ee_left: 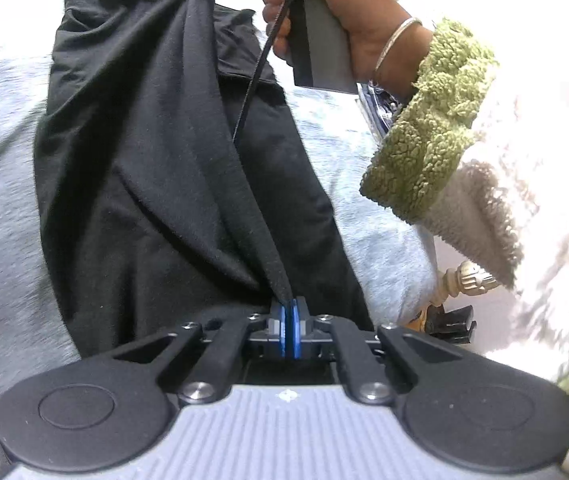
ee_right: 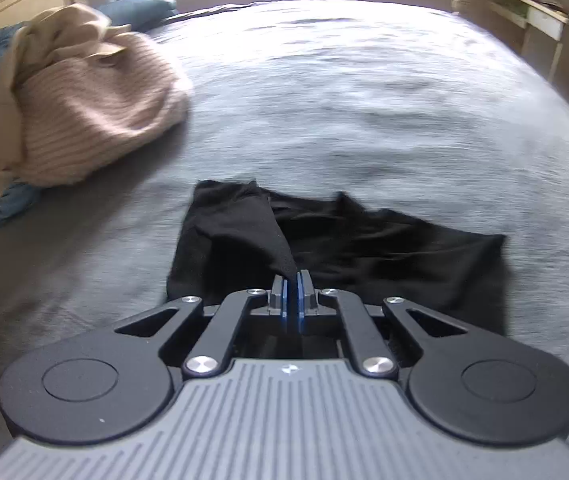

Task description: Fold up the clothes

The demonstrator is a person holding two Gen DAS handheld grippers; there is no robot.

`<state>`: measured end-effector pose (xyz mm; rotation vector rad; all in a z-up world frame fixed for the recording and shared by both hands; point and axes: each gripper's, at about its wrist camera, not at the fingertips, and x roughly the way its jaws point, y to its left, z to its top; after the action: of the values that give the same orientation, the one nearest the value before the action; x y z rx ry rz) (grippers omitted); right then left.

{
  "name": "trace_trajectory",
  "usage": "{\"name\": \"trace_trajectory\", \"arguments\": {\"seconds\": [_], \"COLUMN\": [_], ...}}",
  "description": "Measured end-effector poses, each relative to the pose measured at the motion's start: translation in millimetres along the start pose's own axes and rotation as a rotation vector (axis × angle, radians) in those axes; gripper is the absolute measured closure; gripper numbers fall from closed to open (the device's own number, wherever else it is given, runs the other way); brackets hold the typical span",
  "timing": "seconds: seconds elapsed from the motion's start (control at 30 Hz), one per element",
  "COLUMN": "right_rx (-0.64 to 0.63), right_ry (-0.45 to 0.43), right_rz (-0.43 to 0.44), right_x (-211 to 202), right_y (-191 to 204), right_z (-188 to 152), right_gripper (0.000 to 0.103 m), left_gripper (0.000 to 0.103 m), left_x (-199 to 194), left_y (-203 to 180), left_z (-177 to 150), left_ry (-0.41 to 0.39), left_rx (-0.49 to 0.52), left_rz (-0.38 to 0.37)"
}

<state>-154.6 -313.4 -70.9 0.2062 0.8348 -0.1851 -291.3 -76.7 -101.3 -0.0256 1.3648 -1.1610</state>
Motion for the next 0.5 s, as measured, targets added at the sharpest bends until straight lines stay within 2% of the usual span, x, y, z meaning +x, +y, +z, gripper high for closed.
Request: {"name": "trace_trajectory", "arguments": {"seconds": [0.17, 0.27, 0.5], "right_rx": [0.027, 0.04, 0.083], "right_ry": [-0.009, -0.01, 0.002], "right_rz": [-0.031, -0.043, -0.038], "right_x": [-2.4, -3.1, 2.2], "right_y": [-43.1, -64.1, -108.8], "right_z": [-2.9, -6.4, -13.8], "right_gripper": [0.1, 0.1, 0.1], "left_gripper": [0.099, 0.099, 0.099], "left_x": [24.7, 42.5, 74.0], "left_y": [-13.6, -19.1, -31.5], "left_z": [16.7, 37.7, 60.4], "left_ry": [0.025, 0.037, 0.058], "left_rx": [0.016, 0.025, 0.03], "left_rz": [0.0, -0.001, 0.015]}}
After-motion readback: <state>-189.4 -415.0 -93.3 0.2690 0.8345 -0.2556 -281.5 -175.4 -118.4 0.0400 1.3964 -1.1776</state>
